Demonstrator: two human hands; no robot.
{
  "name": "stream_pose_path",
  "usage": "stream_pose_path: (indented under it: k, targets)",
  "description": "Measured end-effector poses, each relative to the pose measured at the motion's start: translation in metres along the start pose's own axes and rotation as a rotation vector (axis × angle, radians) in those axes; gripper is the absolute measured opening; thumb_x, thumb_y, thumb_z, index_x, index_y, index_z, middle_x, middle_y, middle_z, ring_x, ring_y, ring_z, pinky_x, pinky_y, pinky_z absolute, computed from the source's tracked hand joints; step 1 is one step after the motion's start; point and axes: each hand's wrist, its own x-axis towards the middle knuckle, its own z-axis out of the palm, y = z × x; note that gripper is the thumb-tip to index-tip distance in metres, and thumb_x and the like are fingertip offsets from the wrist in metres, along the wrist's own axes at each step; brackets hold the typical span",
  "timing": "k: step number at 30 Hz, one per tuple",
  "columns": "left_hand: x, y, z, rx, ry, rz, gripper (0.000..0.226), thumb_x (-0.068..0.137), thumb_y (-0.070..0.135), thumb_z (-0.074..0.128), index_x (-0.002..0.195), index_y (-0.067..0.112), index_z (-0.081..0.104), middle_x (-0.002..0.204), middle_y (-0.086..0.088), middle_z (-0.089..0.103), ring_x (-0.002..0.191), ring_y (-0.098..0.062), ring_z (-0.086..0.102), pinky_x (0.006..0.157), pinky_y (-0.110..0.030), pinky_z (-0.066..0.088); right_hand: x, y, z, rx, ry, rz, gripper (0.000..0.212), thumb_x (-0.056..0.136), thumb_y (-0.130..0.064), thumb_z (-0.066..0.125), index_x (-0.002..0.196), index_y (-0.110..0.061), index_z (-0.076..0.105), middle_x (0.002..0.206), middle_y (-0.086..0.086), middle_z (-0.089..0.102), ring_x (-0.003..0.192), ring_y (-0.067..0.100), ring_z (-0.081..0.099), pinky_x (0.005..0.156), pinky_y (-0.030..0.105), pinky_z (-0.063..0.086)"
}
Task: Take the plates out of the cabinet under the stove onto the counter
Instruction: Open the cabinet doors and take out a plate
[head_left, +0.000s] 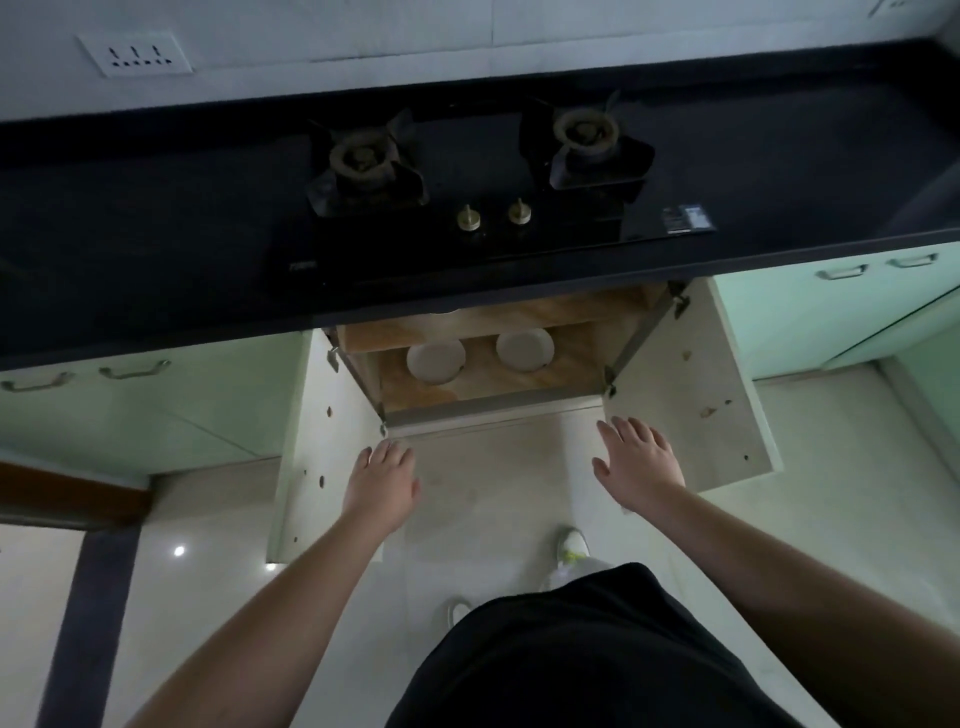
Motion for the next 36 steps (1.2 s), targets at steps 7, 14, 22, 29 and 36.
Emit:
stream_pose_path:
  k: [7, 14, 22, 29, 36]
  targets:
    - [0.050, 0.038, -0.034, 0.040, 0.007, 0.046, 0.062, 0.102, 0.049, 0.020, 0.154, 0.016, 0.023, 0.164, -0.007, 0.020, 0.151, -0.025, 0.010, 0.121, -0.047, 0.003, 0.042, 0.010, -0.016, 0.051, 0.062, -0.092, 0.064, 0.096, -0.044, 0.040, 0.151, -0.017, 0.024, 0.158, 0.007, 0.026, 0.146, 0.026, 0.020, 0.118, 0.041, 0.017]
    - [0.091, 0.065, -0.072, -0.002, 0.056, -0.047, 0.065, 0.100, 0.053, 0.015, 0.156, 0.019, 0.017, 0.164, -0.007, 0.020, 0.151, -0.025, 0.009, 0.121, -0.046, 0.006, 0.102, 0.014, -0.044, 0.092, 0.132, -0.265, 0.055, 0.094, -0.042, 0.045, 0.142, -0.016, 0.038, 0.149, 0.006, 0.040, 0.141, 0.025, 0.028, 0.117, 0.041, 0.018]
    - [0.117, 0.062, -0.071, -0.063, 0.117, -0.137, 0.064, 0.101, 0.051, 0.021, 0.156, 0.018, 0.016, 0.163, -0.006, 0.021, 0.151, -0.024, 0.010, 0.122, -0.043, 0.009, 0.157, -0.007, -0.045, 0.051, 0.160, -0.410, 0.058, 0.095, -0.041, 0.042, 0.146, -0.014, 0.034, 0.150, 0.008, 0.040, 0.142, 0.027, 0.030, 0.118, 0.043, 0.020]
    - [0.153, 0.035, -0.030, -0.038, 0.154, -0.118, 0.067, 0.100, 0.055, 0.015, 0.157, 0.019, 0.013, 0.165, -0.006, 0.013, 0.152, -0.024, 0.003, 0.123, -0.045, 0.010, 0.207, -0.051, 0.000, 0.089, 0.218, -0.415, 0.059, 0.097, -0.044, 0.041, 0.148, -0.015, 0.033, 0.151, 0.006, 0.040, 0.142, 0.026, 0.029, 0.118, 0.043, 0.020]
    - [0.213, 0.012, 0.026, -0.072, 0.253, -0.165, 0.070, 0.098, 0.061, 0.014, 0.155, 0.021, 0.020, 0.165, -0.005, 0.012, 0.152, -0.024, -0.001, 0.121, -0.047, 0.010, 0.276, -0.075, 0.050, 0.102, 0.309, -0.417, 0.058, 0.097, -0.041, 0.042, 0.148, -0.016, 0.033, 0.154, 0.007, 0.036, 0.143, 0.027, 0.028, 0.117, 0.042, 0.018]
